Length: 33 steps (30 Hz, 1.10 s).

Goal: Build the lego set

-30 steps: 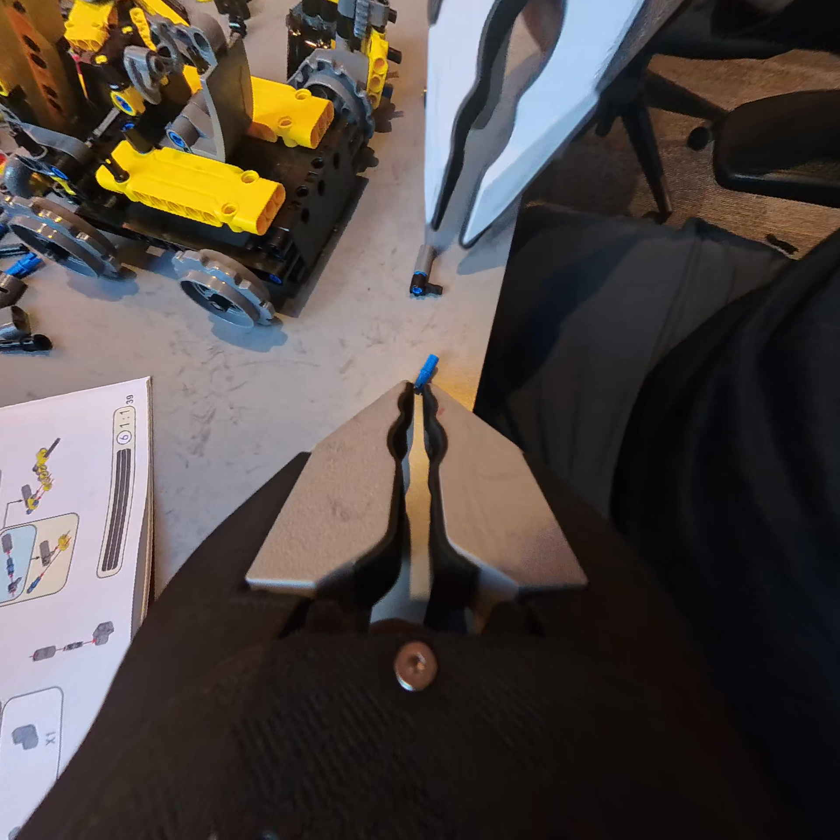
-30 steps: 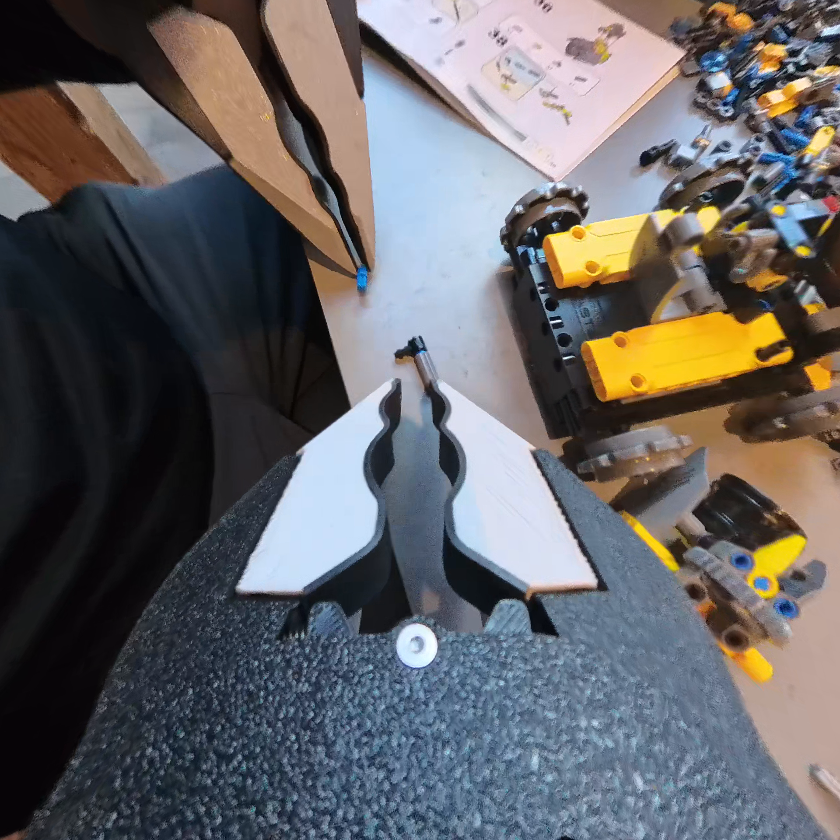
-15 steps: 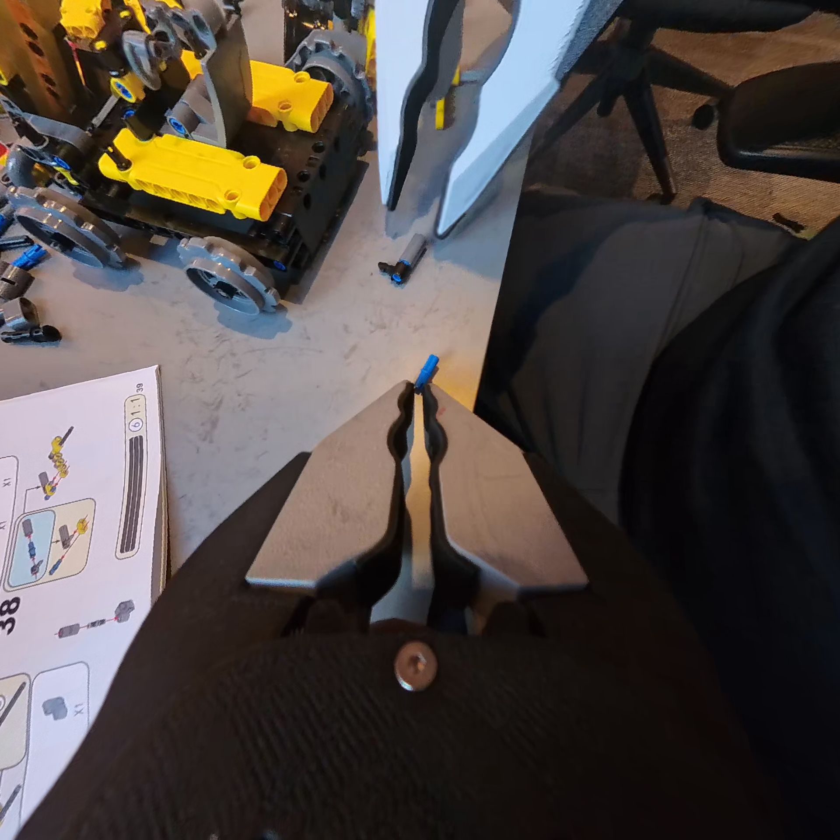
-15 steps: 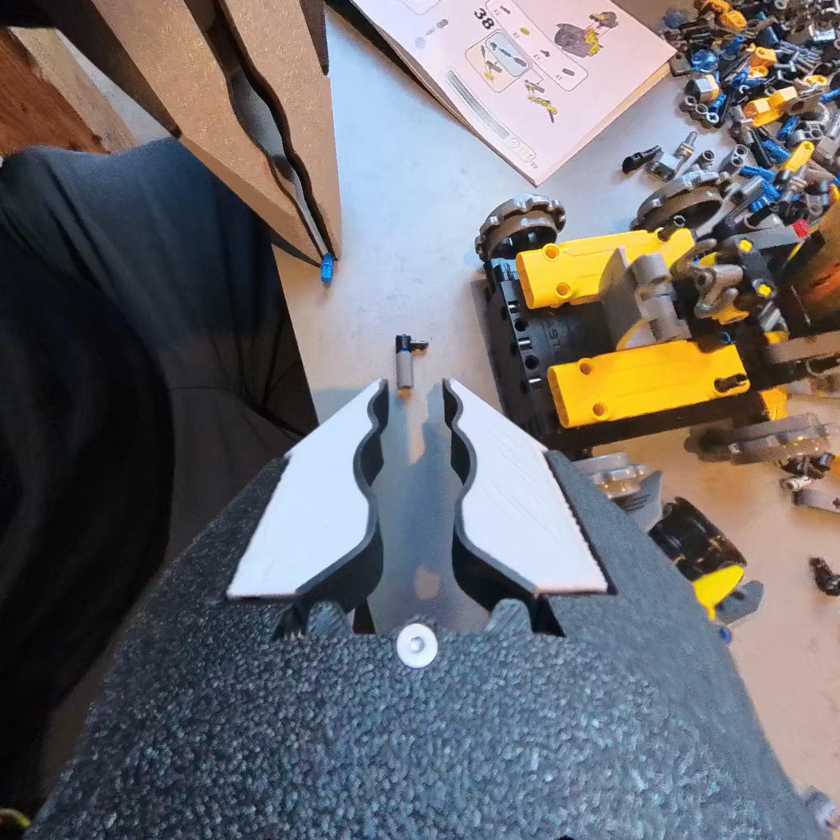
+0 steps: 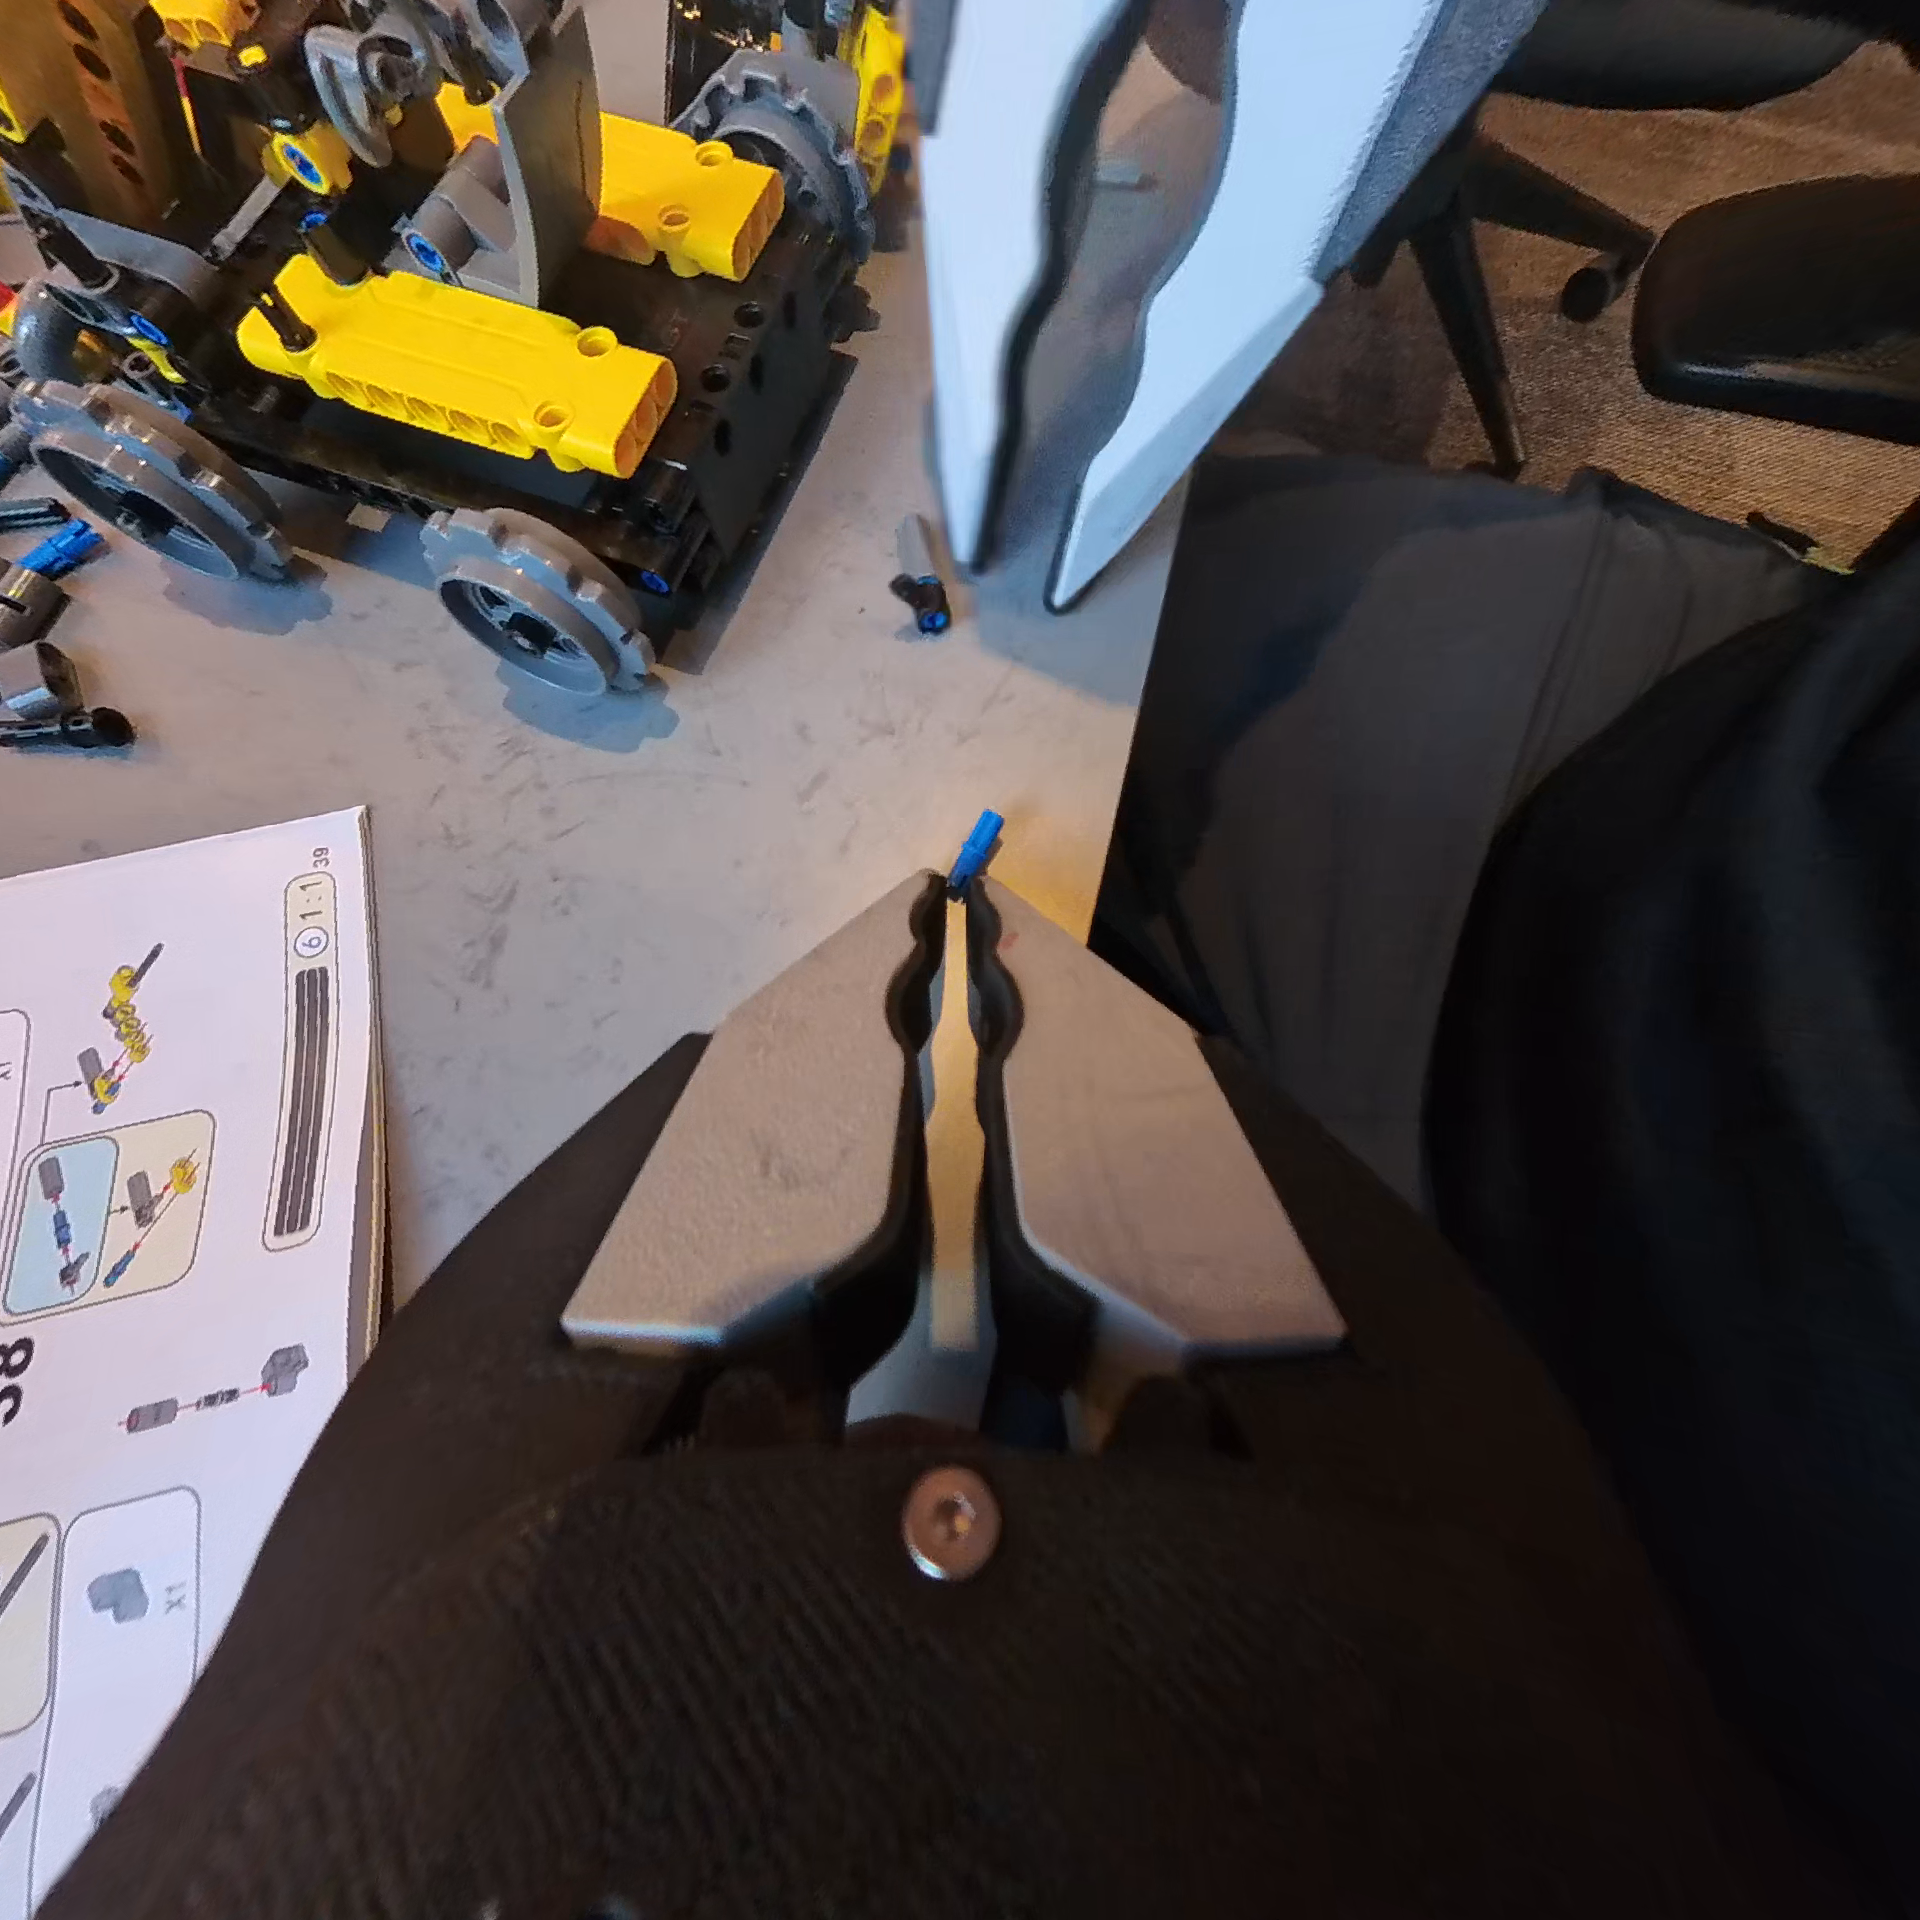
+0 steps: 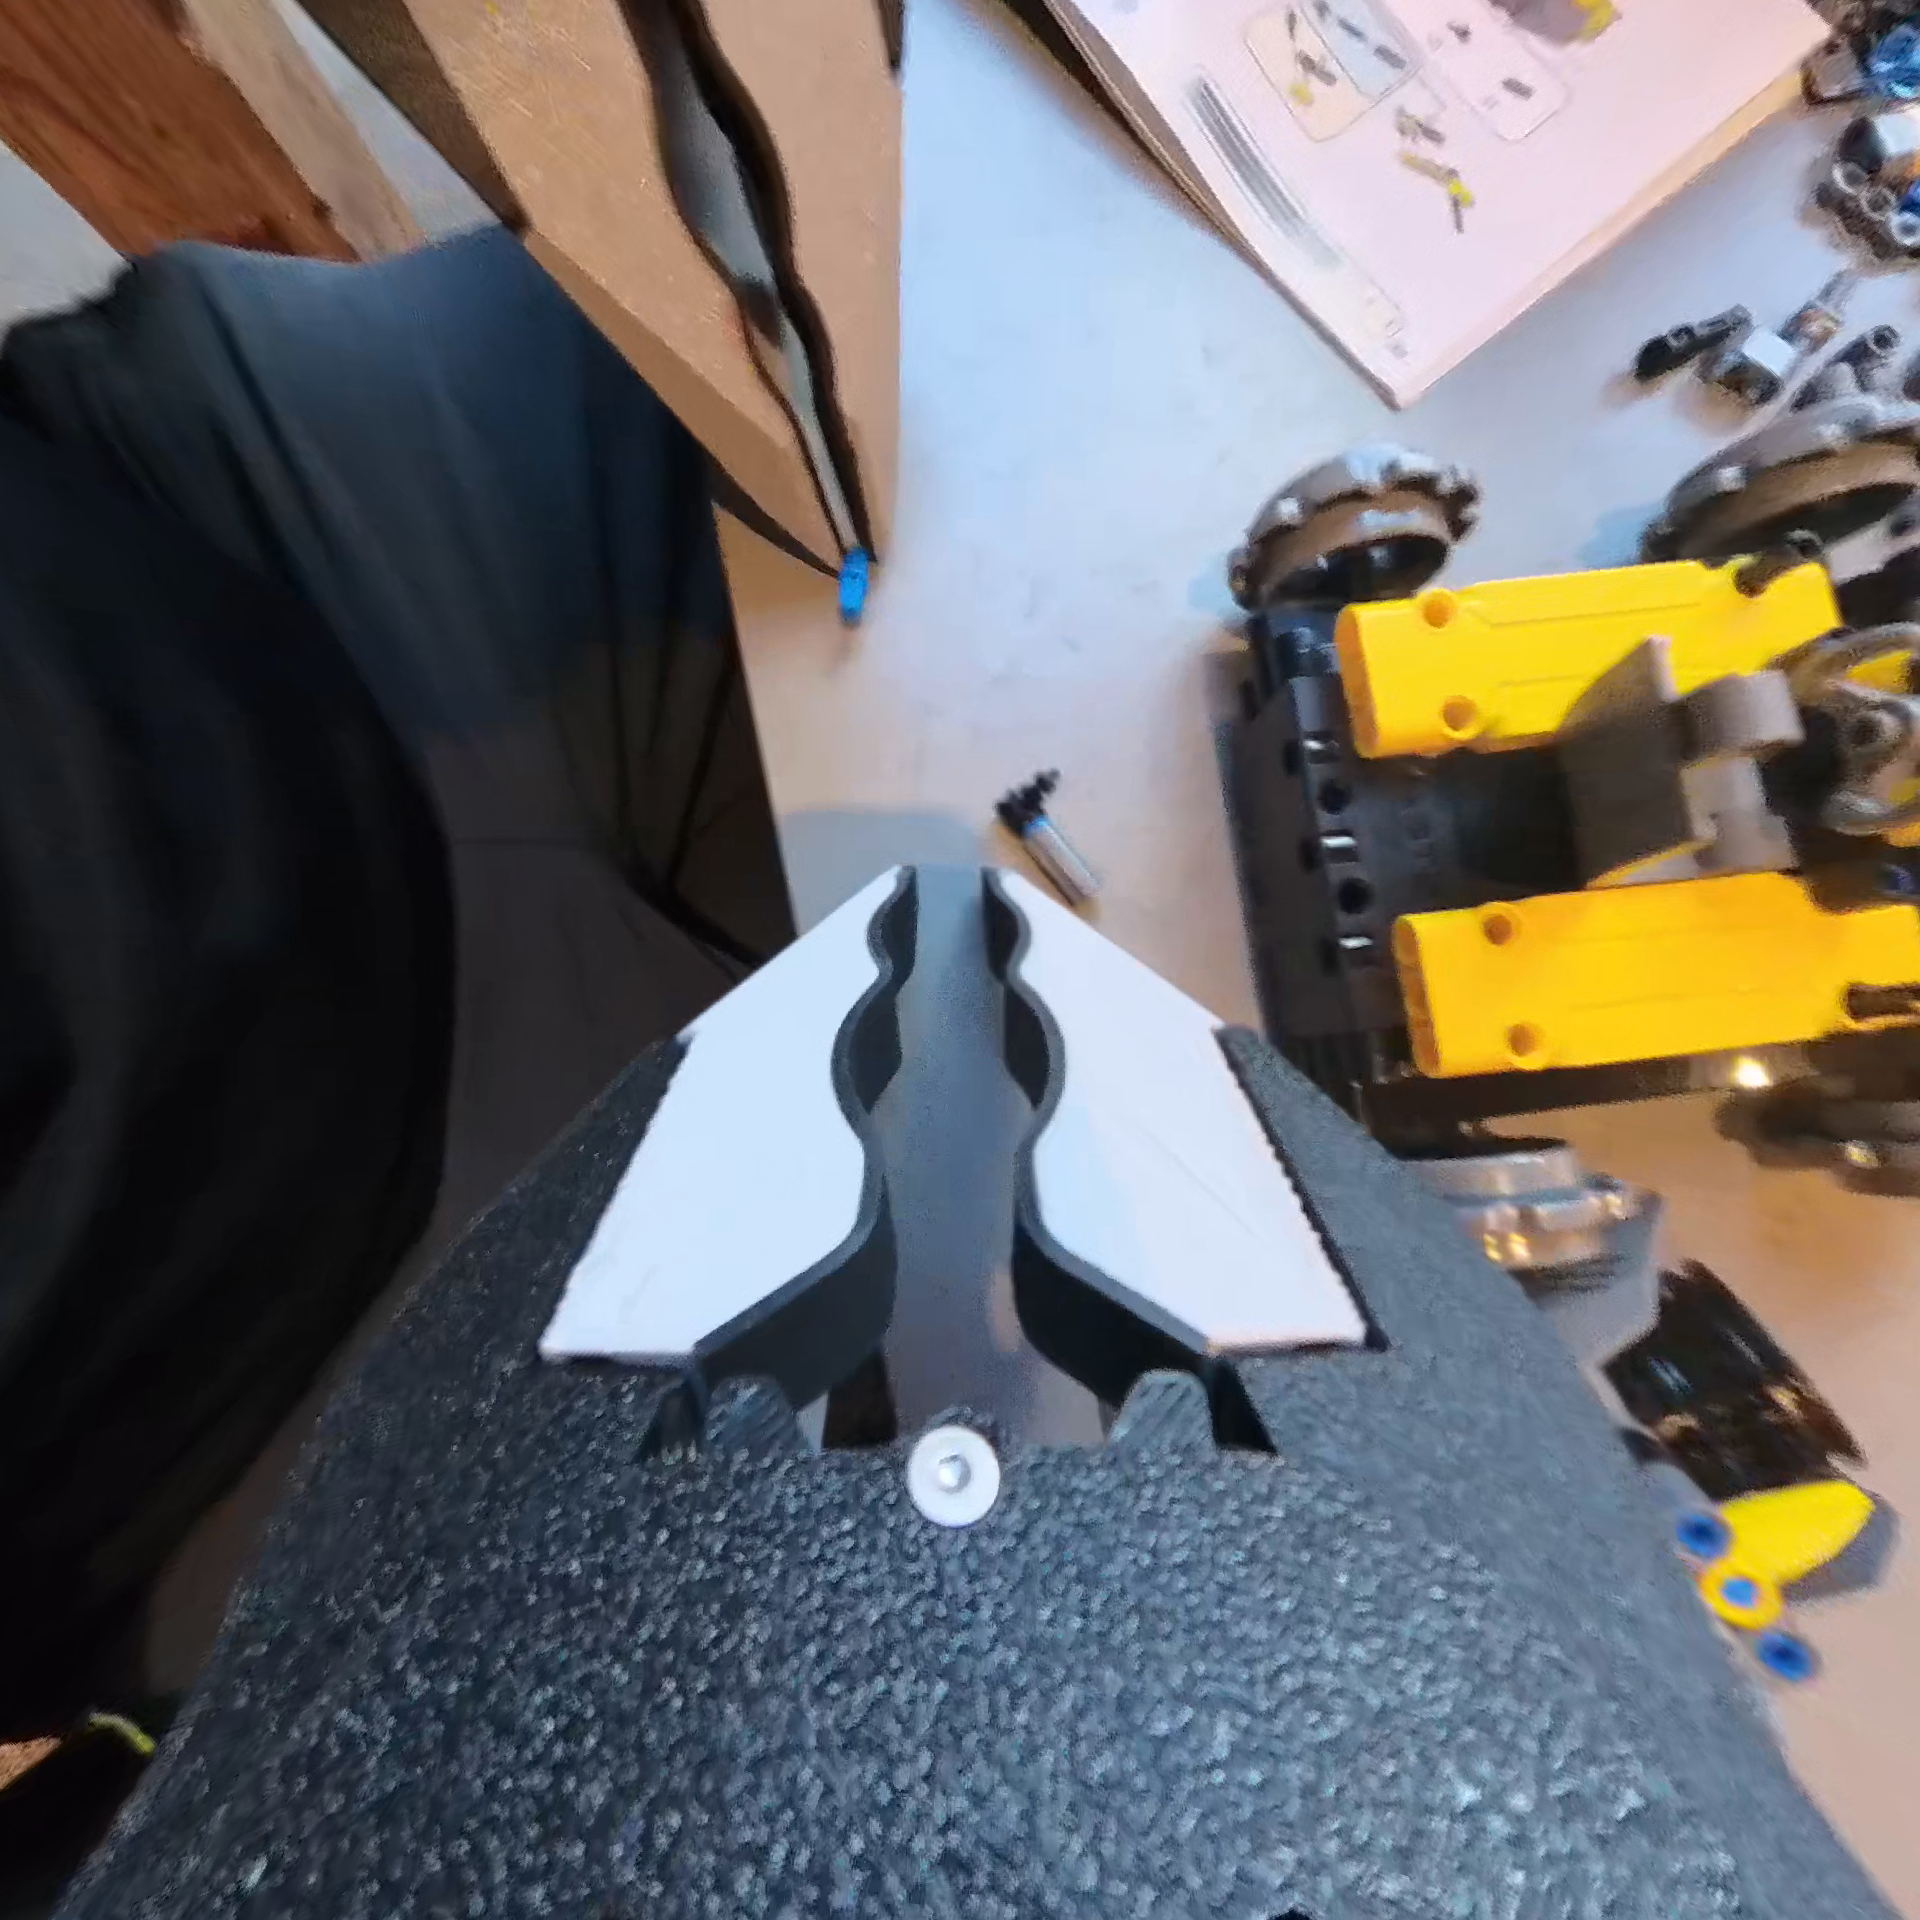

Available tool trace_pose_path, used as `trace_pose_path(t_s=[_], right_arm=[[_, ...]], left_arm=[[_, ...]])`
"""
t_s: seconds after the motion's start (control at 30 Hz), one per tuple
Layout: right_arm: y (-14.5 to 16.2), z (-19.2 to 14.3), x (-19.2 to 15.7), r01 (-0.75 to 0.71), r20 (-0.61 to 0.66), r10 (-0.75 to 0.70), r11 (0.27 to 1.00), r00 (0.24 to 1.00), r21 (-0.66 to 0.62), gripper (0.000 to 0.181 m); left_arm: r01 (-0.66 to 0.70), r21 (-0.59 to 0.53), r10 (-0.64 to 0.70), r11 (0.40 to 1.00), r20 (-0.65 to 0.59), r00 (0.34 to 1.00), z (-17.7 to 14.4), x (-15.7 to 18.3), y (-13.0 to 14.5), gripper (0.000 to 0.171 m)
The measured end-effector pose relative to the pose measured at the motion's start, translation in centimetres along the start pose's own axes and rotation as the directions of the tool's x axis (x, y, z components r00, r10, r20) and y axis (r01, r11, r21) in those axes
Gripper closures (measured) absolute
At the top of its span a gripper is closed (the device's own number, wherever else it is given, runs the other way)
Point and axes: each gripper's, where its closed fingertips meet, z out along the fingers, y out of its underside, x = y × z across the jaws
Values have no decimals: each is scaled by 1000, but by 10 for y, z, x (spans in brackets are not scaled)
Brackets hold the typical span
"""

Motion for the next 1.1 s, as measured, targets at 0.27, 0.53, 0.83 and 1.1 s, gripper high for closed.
trace_pose_path(t_s=[0.27,0.53,0.83,1.1], right_arm=[[-9,-6,5,-14,-45,16,999,999,41,162],[-10,1,19,-46,-113,49,999,992,28,155],[-6,-9,12,-78,-104,83,996,991,46,161],[3,-11,9,-103,-116,109,993,987,63,159]], left_arm=[[-3,4,3,1000,13,1000,-2,-1,2,169],[4,-1,-4,1000,41,999,-3,-6,3,169],[32,-31,-32,999,3,999,-3,-23,3,169],[20,-41,-23,999,-68,997,-5,-29,0,145]])
